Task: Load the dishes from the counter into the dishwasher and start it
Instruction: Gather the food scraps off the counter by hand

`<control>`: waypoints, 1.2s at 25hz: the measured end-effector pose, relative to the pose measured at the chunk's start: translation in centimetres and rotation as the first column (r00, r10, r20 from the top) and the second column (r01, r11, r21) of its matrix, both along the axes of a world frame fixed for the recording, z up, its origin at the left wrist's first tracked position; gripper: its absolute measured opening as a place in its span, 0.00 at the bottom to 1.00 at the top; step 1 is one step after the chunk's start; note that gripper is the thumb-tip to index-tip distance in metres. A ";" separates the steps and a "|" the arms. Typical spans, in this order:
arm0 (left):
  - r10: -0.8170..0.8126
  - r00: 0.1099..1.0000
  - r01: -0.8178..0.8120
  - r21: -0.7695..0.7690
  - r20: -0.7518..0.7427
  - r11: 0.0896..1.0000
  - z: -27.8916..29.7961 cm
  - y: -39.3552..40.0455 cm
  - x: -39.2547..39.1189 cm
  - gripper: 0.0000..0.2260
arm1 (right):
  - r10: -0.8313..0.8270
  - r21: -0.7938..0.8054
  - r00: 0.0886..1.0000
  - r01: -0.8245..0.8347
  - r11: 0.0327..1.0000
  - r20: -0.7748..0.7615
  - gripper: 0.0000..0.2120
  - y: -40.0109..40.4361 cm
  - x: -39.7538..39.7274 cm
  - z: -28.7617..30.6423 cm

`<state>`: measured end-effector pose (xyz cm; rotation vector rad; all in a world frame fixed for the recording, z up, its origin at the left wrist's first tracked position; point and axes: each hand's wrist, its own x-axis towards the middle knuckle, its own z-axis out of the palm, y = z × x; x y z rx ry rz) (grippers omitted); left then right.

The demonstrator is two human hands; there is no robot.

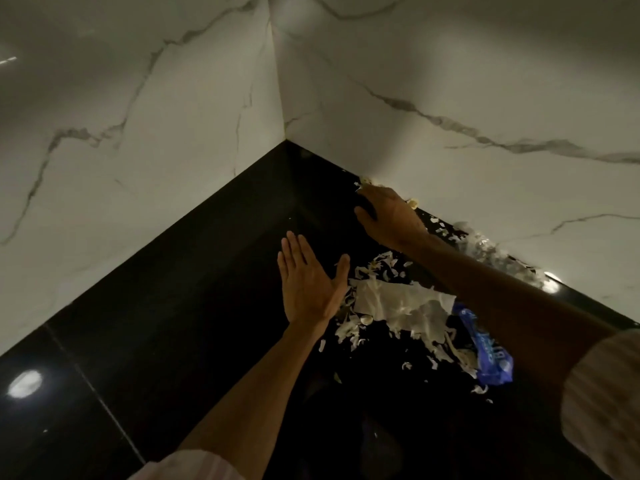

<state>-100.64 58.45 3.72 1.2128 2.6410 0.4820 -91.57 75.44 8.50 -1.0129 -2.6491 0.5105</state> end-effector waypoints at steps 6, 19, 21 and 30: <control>-0.115 0.992 0.115 -0.007 -0.049 0.993 0.0 0.3 0.1 0.43 | 0.024 -0.108 0.998 -0.018 0.994 0.061 0.24 3.2 -0.6 -1.7; -0.094 0.993 0.093 -0.022 -0.074 0.995 0.0 0.4 0.1 0.42 | 0.086 -0.172 0.972 -0.049 0.984 0.217 0.28 5.4 -8.4 -1.3; -0.091 0.993 0.091 -0.016 -0.069 0.996 0.0 0.5 0.1 0.42 | 0.054 -0.065 0.948 -0.035 0.997 0.314 0.29 5.0 -9.0 -2.0; -0.097 0.993 0.096 -0.016 -0.067 0.995 0.1 0.4 0.0 0.42 | 0.016 -0.193 0.992 0.008 0.981 0.125 0.21 3.9 -4.6 -1.1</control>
